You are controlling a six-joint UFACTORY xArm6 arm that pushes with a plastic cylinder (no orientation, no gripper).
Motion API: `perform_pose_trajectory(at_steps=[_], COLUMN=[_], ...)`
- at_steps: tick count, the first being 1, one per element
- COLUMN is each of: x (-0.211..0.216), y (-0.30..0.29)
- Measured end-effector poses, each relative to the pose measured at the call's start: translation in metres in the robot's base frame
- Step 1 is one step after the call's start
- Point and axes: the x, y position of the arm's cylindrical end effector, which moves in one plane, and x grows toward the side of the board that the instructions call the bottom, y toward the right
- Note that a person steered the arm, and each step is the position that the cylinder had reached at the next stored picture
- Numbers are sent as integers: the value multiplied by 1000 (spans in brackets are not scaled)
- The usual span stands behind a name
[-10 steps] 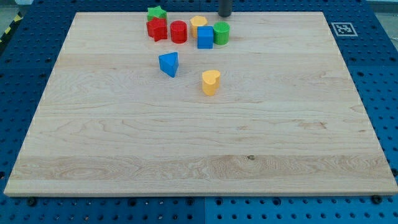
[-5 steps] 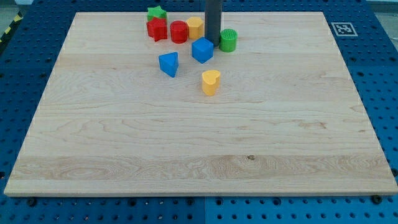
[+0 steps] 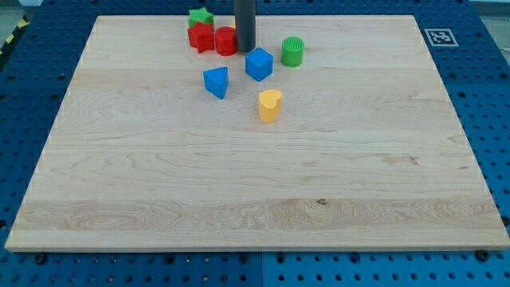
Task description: Push the blue cube closer to the yellow heart
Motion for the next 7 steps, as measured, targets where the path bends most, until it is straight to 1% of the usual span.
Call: perform_pose_trajectory(at_steps=[1, 2, 4, 6, 7], x=[21, 25, 67, 69, 71], y=[12, 14, 10, -16, -18])
